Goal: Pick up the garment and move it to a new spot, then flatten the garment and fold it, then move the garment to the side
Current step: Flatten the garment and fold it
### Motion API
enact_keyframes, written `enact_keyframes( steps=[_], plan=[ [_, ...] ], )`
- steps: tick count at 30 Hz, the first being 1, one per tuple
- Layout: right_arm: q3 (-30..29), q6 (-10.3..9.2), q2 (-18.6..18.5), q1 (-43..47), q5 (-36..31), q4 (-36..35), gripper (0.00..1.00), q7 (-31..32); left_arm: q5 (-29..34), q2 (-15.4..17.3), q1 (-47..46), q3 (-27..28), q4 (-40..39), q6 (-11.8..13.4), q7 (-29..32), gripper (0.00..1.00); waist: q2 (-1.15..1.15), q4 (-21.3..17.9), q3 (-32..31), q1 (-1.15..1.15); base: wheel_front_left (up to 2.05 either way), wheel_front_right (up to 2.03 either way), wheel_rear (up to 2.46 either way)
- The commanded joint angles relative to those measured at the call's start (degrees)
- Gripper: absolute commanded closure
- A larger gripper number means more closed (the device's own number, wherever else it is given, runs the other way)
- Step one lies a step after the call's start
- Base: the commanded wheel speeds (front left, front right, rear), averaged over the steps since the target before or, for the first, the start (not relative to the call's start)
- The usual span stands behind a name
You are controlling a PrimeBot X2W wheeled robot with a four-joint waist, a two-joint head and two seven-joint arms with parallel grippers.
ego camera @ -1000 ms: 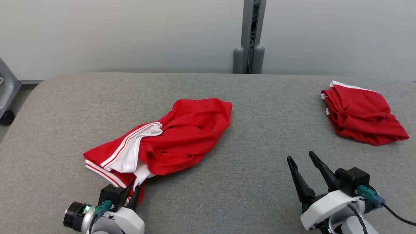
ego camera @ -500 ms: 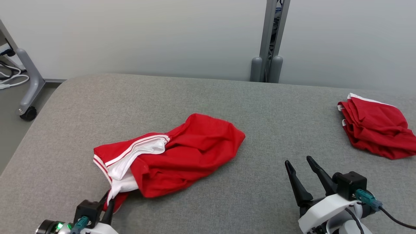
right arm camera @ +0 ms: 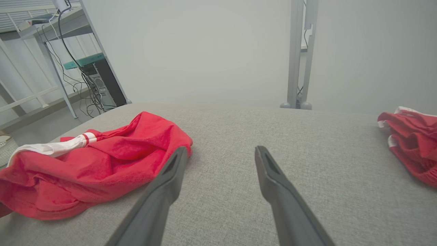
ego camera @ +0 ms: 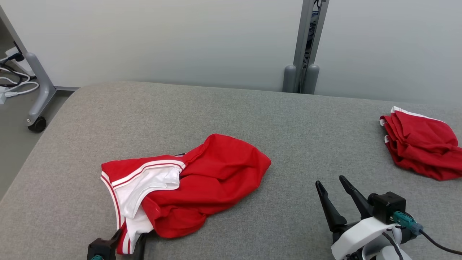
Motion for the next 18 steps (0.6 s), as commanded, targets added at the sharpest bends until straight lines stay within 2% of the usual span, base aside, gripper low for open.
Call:
enact_keyframes(
  steps=[1,7,14,18],
  plan=[
    [-0.1,0.01,-0.5,-0.4,0.3,0.0,0.00,0.0,-0.5,0.0,-0.1,0.4,0.1,-0.3,-0.9,0.00,0.00,-0.1,0.0,0.00,0.00,0.00,0.00],
    [-0.4,0.01,-0.8,-0.2,0.3,-0.4,0.00,0.0,-2.9,-1.3,0.4,2.1,-2.4,-1.4,-3.2,0.00,0.00,-0.3,0.0,0.00,0.00,0.00,0.00],
    [-0.9,0.01,-0.9,0.5,-0.1,-0.4,0.00,0.0,-3.2,-0.3,2.8,2.6,-9.5,-0.6,-2.4,0.00,0.00,0.1,-0.1,0.00,0.00,0.00,0.00],
    [-1.1,0.01,-0.9,0.6,-0.2,-0.5,0.00,0.0,-2.7,0.5,3.8,2.9,-14.0,1.1,-1.2,0.00,0.00,0.5,-0.2,0.00,0.00,0.00,0.00]
  ],
)
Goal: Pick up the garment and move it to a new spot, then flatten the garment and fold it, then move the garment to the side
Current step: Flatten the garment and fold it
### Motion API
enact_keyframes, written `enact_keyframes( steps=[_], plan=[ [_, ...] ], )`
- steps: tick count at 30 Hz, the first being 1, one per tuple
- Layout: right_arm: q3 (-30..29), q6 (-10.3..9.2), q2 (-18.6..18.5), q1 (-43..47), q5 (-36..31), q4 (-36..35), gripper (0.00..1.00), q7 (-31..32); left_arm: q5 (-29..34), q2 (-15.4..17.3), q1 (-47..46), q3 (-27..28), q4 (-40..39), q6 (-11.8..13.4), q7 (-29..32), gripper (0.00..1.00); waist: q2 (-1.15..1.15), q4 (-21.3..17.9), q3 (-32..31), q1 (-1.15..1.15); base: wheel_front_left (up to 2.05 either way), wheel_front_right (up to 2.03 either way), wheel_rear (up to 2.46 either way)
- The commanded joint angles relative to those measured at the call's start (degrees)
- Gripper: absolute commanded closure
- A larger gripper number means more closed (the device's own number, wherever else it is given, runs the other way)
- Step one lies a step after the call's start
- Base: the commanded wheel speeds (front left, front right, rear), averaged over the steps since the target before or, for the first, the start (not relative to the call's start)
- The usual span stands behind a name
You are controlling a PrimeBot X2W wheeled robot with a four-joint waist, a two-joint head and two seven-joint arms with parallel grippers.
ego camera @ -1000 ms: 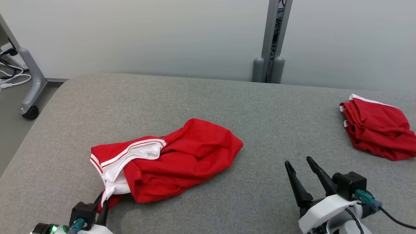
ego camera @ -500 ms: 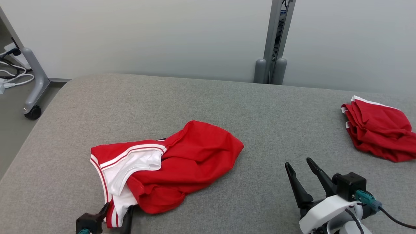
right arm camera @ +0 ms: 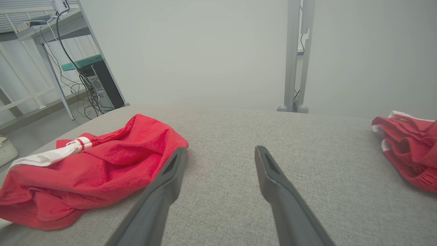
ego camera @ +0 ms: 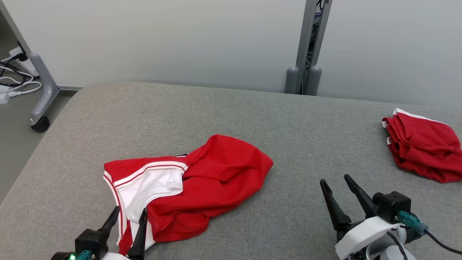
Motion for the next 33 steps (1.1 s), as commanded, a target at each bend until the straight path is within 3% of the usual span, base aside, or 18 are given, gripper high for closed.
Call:
enact_keyframes(
  steps=[1,13,24,33],
  plan=[
    [-0.1,0.01,-0.3,0.3,-0.2,-0.1,0.00,0.0,0.3,0.2,0.7,0.3,-1.6,0.8,0.1,0.00,0.00,0.1,0.0,0.00,0.00,0.00,0.00],
    [0.5,0.01,-0.8,-0.2,0.3,0.2,0.00,-0.1,1.5,-1.8,0.9,6.5,-9.0,3.8,-3.1,0.00,0.00,-0.6,0.7,0.00,0.00,0.00,0.00],
    [0.8,0.01,-0.5,-0.4,0.5,0.9,0.00,0.0,4.9,-5.0,1.3,13.9,-11.2,2.1,-3.1,0.00,0.00,-1.3,0.7,0.00,0.00,0.00,0.00],
    [9.2,0.01,-1.0,-4.3,2.7,1.9,0.00,3.4,7.9,-7.5,1.3,16.1,-10.6,-0.3,-3.1,0.00,0.00,0.1,0.9,0.00,0.00,0.00,0.00]
  ],
)
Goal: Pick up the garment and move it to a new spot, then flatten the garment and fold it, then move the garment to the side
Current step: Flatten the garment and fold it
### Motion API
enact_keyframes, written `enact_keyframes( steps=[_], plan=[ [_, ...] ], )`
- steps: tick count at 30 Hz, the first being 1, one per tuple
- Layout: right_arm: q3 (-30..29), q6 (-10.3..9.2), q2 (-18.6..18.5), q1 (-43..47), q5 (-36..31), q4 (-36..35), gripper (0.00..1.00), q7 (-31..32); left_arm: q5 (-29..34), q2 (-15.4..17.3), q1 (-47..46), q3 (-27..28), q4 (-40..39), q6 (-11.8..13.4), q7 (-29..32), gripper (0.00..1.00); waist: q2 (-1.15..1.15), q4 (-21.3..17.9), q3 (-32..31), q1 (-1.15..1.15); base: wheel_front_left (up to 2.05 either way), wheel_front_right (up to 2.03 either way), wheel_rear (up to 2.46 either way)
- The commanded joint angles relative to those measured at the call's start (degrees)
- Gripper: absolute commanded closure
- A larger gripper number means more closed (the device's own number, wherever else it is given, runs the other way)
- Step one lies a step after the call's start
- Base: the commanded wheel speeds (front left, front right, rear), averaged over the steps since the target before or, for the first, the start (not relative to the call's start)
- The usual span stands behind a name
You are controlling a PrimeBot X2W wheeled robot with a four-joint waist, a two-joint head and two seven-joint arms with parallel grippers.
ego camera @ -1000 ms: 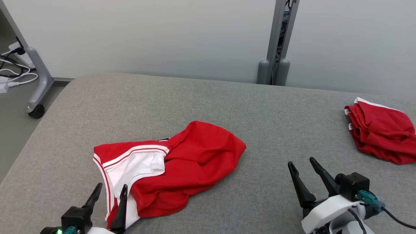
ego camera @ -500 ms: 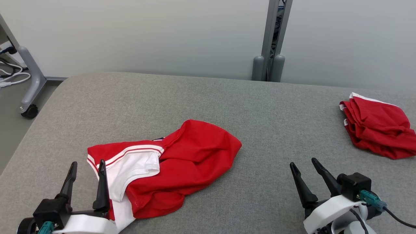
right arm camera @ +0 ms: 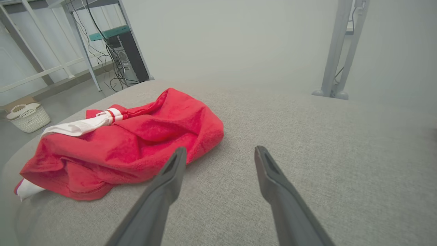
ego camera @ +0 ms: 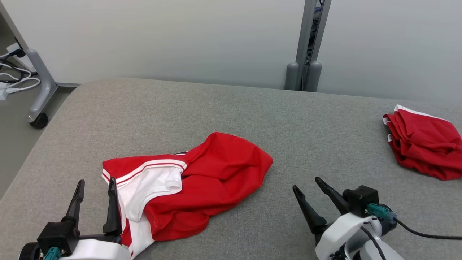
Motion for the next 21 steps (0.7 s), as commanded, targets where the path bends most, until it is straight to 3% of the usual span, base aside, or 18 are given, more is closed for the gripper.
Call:
enact_keyframes(
  steps=[1,10,21],
  plan=[
    [0.6,0.01,-0.3,-0.9,0.3,0.2,0.00,0.5,0.4,0.0,0.0,0.2,0.0,-0.2,-0.3,0.00,0.00,0.2,0.1,0.00,0.00,0.00,0.00],
    [14.4,0.01,-0.3,-7.9,5.0,1.7,0.00,4.5,1.9,-1.6,-1.9,0.9,0.6,-1.9,-0.3,0.00,0.00,2.2,1.2,0.00,0.00,0.00,0.00],
    [30.6,0.01,1.2,-18.6,10.6,8.4,0.00,4.4,3.0,-2.9,-4.1,0.8,1.5,-3.3,-0.3,0.00,0.00,5.8,3.1,0.00,0.00,0.00,0.00]
  ],
)
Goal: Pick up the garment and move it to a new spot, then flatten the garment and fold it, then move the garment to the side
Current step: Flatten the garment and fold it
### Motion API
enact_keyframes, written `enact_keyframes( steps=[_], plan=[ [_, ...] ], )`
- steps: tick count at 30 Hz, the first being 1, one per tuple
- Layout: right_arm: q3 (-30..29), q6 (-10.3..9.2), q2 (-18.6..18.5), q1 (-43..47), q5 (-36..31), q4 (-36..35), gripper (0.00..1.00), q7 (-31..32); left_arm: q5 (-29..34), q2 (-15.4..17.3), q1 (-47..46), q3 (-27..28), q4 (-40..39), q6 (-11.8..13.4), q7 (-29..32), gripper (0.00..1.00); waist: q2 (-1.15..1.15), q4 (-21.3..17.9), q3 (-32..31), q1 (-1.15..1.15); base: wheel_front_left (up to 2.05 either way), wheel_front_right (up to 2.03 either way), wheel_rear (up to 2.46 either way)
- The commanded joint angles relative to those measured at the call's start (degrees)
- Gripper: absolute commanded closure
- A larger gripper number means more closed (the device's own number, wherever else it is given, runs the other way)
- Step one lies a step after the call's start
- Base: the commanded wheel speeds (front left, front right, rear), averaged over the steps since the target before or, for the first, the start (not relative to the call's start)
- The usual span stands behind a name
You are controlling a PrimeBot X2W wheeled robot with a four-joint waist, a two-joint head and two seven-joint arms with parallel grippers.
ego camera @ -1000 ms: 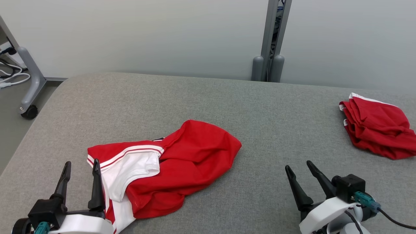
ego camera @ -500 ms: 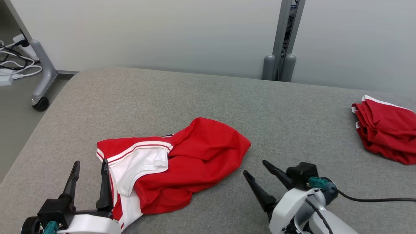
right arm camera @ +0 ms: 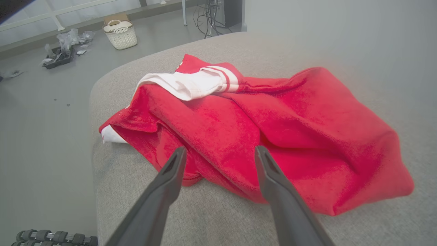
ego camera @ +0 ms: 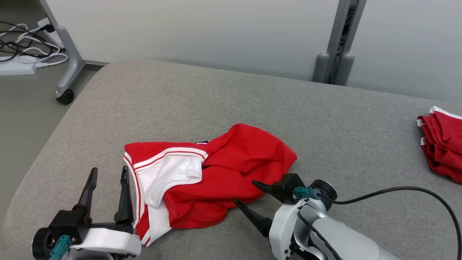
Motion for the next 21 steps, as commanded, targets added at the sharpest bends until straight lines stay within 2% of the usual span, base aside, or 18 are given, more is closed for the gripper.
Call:
enact_keyframes(
  steps=[1,8,16,17,18,19,21],
  plan=[
    [2.2,0.00,0.3,-2.1,1.2,1.9,0.00,0.0,0.5,0.0,-1.2,-0.1,0.1,-0.3,-0.3,0.00,0.00,1.2,0.8,0.00,0.00,0.00,0.00],
    [9.5,-0.01,1.6,-6.2,5.0,9.5,0.00,-1.4,0.5,-0.4,-2.3,-0.5,0.9,-0.9,-0.3,0.00,0.00,4.6,1.5,0.00,0.00,0.00,0.00],
    [13.5,-0.01,2.8,-9.1,6.3,17.6,0.01,-4.0,0.7,-0.6,-2.7,-0.3,1.6,-1.3,-0.3,0.00,0.00,6.6,1.8,0.00,0.00,0.00,0.00],
    [13.8,-0.01,3.0,-9.4,6.2,18.6,0.51,-4.4,0.7,-0.6,-2.8,-0.3,1.7,-1.3,-0.3,0.00,0.00,6.7,1.7,0.00,0.00,0.00,0.00],
    [14.1,-0.01,3.2,-9.5,6.4,19.3,0.85,-4.6,0.7,-0.6,-2.8,-0.3,1.7,-1.4,-0.3,0.00,0.00,6.8,1.7,0.00,0.00,0.00,0.00],
    [14.4,-0.01,3.4,-9.8,6.2,20.1,1.00,-4.9,0.7,-0.7,-2.8,-0.2,1.8,-1.4,-0.3,0.00,0.00,6.9,1.7,0.00,0.00,0.00,0.00],
    [14.9,-0.01,3.6,-9.9,6.4,21.0,1.00,-5.5,0.7,-0.7,-2.7,-0.1,2.0,-1.3,-0.3,0.00,0.00,7.0,1.5,0.00,0.00,0.00,0.00]
  ],
)
